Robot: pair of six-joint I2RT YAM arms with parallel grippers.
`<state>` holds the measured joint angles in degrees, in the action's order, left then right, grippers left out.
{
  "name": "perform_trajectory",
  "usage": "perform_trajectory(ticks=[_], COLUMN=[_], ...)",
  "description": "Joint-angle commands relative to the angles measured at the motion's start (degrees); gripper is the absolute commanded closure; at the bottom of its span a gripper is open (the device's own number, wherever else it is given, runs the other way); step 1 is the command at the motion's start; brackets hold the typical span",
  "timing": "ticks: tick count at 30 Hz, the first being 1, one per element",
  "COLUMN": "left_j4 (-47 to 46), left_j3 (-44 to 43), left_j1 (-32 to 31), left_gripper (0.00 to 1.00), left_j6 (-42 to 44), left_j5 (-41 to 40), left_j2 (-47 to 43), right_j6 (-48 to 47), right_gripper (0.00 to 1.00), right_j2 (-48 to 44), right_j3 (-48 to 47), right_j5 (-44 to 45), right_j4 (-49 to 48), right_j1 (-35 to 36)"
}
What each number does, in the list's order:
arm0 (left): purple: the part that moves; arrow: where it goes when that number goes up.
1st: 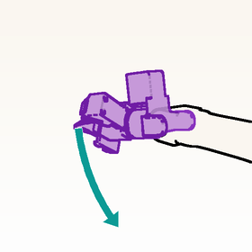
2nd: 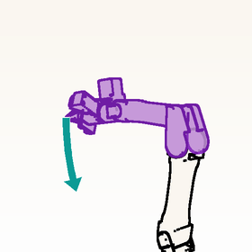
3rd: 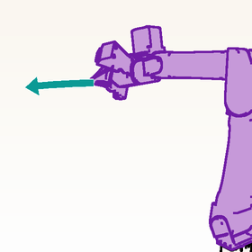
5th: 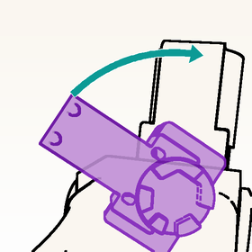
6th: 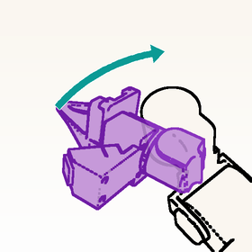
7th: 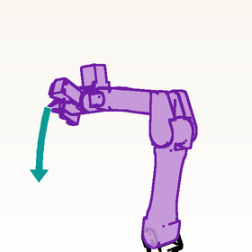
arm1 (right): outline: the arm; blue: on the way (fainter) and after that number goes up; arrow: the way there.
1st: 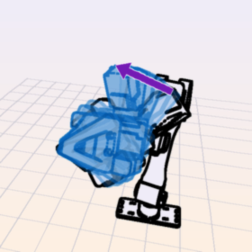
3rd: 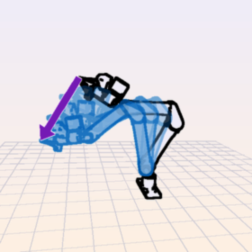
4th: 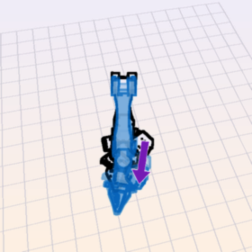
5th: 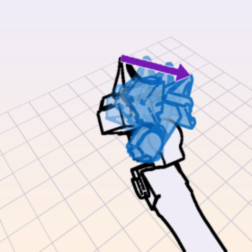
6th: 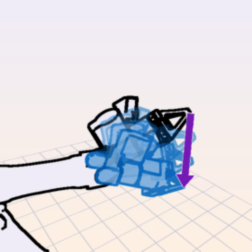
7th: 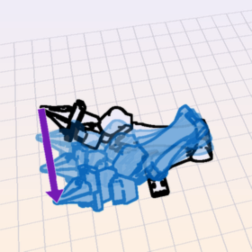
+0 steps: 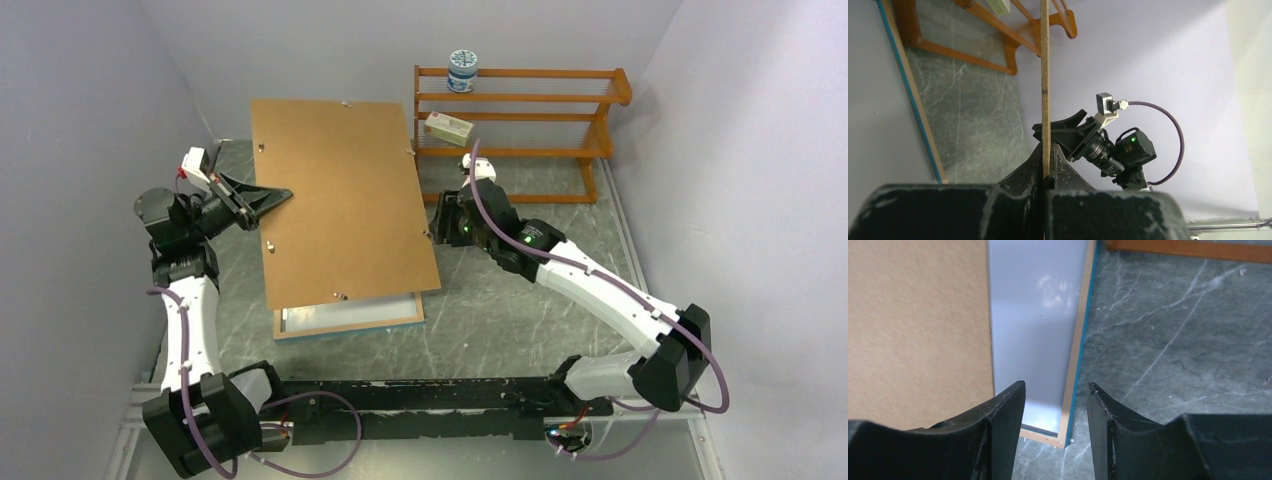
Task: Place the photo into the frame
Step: Adjust the photo frame item.
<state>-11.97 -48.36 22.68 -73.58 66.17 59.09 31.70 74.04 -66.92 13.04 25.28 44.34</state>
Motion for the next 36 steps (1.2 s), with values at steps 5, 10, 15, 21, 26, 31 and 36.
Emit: perform_trajectory(ticks=[5, 10, 15, 21, 26, 31, 36], left_j4=[-11.91, -18.98, -22.60, -23.15, -21.01, -19.68, -19.34], left_j3=[5.02, 8.58, 10.12, 10.75, 10.81, 11.62, 13.55], left_j1=[-0.09, -0.08, -0.08, -0.09, -0.08, -0.08, -0.09], left_gripper=[0.97, 0.97, 0.97, 0.97, 0.97, 0.97, 0.98], left_j6=[-7.67, -12.02, -13.87, -14.30, -13.17, -12.12, -12.27], left_j5=[0.50, -1.43, -0.13, 2.64, 4.77, 6.66, 8.10], left_j2=[-3.73, -3.89, -3.73, -5.02, -6.24, -7.28, -8.72], right_j6=[-4.24, -6.11, -6.39, -8.11, -10.62, -13.34, -16.48], right_gripper=[0.49, 0.49, 0.49, 0.48, 0.48, 0.47, 0.46], right_j2=[1.96, 2.03, 2.99, 7.43, 12.24, 16.88, 20.54], right_j3=[-5.85, -5.91, -7.50, -13.41, -18.62, -23.68, -27.56], right_j5=[-4.64, -8.23, -2.83, -1.97, -2.61, -0.89, 0.13], right_j4=[-1.09, 0.06, 1.66, -0.37, -2.18, -2.96, -4.65], right_j1=[0.40, 1.00, 0.60, -2.31, -3.72, -4.41, -5.24])
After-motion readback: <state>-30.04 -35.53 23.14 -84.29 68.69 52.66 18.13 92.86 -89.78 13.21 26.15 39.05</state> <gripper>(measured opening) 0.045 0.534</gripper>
